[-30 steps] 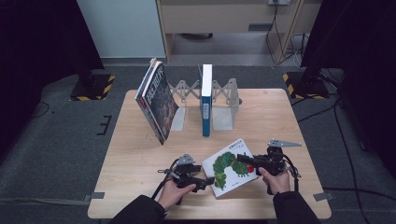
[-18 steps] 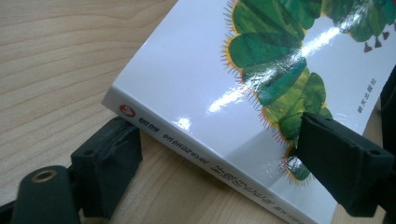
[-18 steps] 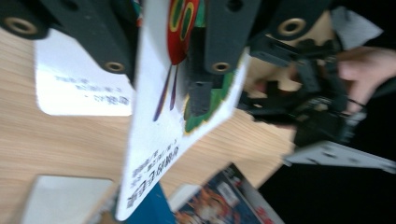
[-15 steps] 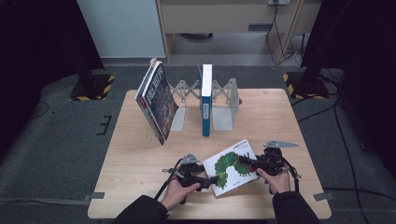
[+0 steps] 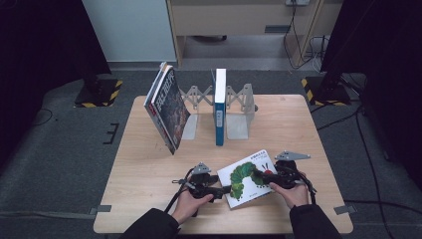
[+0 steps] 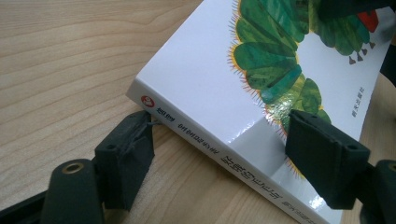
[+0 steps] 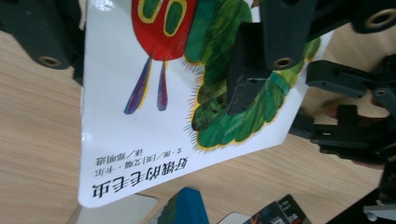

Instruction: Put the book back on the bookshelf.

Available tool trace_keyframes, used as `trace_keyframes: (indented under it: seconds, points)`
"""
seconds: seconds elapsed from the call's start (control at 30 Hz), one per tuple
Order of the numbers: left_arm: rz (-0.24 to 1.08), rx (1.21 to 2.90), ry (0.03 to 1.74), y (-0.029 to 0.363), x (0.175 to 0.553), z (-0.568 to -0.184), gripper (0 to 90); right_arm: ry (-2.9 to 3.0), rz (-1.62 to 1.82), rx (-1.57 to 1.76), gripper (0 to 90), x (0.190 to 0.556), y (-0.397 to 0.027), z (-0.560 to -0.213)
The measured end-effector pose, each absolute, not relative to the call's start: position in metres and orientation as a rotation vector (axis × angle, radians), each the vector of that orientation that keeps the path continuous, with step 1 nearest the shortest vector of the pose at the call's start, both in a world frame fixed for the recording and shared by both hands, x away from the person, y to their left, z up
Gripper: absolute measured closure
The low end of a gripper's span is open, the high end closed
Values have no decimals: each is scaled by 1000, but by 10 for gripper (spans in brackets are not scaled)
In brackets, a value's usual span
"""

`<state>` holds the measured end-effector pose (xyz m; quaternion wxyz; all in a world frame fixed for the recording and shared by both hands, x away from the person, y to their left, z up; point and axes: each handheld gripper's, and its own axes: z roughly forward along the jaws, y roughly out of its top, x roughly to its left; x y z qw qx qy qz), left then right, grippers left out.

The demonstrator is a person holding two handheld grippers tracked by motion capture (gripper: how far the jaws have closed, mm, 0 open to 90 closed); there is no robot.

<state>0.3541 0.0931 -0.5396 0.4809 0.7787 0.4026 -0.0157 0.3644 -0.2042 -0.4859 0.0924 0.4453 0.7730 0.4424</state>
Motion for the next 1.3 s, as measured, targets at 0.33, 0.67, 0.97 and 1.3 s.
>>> trace_keyframes:
  seconds: [0.33, 0.67, 0.97, 1.3]
  points:
    - [-30, 1904, 984, 93, 354, -539, 260, 2282, 1205, 1320, 291, 368, -203, -497]
    - [-14, 1911, 989, 93, 354, -539, 296, 2328, 1058, 1379, 231, 372, -205, -509]
    - [-19, 1908, 988, 94, 354, -539, 299, 2350, 1033, 1435, 247, 373, -206, -516]
    - [-38, 1895, 992, 95, 355, -540, 298, 2343, 1076, 1436, 280, 372, -206, -515]
